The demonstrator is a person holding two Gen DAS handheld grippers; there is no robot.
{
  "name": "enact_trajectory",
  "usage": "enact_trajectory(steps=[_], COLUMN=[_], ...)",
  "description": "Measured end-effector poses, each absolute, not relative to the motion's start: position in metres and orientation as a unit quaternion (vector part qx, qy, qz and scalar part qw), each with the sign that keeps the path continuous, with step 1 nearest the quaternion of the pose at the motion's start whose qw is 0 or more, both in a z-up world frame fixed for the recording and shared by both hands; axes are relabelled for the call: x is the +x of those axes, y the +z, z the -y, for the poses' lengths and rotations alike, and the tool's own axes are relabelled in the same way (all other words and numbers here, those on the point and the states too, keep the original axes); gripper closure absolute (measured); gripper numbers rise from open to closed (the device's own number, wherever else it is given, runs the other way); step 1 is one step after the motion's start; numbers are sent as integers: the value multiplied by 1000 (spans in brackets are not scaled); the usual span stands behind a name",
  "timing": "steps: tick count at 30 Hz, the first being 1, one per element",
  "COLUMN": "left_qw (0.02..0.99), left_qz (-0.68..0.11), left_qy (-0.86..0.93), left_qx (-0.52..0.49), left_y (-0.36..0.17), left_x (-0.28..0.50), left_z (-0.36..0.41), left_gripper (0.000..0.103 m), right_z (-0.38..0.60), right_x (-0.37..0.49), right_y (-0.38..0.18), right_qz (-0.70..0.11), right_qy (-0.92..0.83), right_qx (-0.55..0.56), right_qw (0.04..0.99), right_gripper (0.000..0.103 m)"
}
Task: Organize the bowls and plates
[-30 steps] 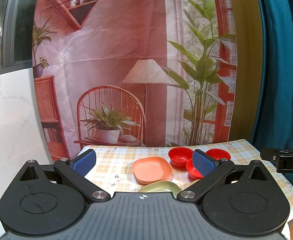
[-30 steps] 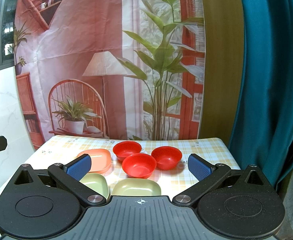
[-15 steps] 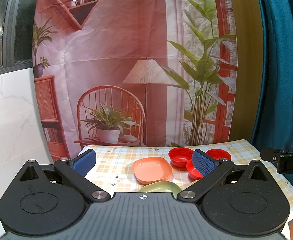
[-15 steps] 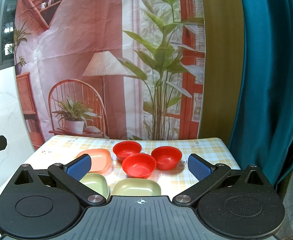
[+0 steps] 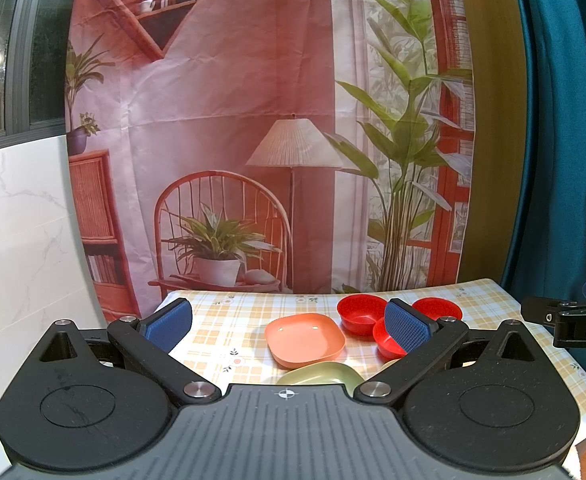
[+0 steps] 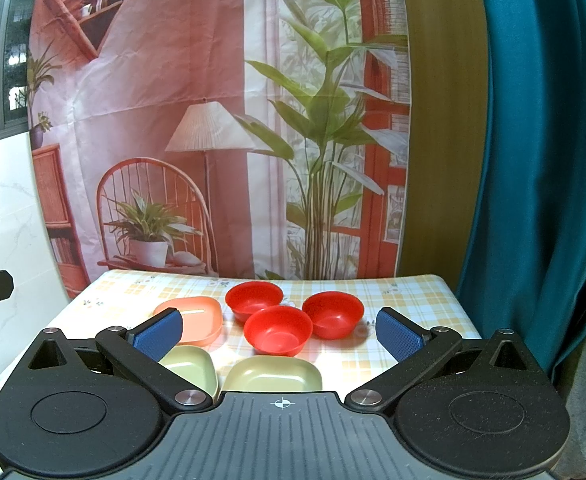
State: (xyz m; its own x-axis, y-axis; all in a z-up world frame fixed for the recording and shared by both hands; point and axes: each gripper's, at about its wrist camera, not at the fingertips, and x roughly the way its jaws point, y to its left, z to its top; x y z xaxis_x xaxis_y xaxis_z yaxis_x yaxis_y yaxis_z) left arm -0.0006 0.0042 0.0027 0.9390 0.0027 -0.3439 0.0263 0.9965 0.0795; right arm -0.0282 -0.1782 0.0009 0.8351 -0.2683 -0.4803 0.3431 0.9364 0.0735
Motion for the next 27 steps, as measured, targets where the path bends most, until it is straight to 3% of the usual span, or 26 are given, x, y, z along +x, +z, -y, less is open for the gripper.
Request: enact_trajectory(steps=[27], left_qw=[983], left_qz=[-174], left_qy=[15], left_qx=[52], left_y=[-3], left_x=[9], left_z=[-4], left_gripper=[0], right_z=[184], right_x=[-22], right_y=[-3], right_qz=[-219], right_qy=[-146], right_qx=[83], right_qw=[961], right_gripper=[0])
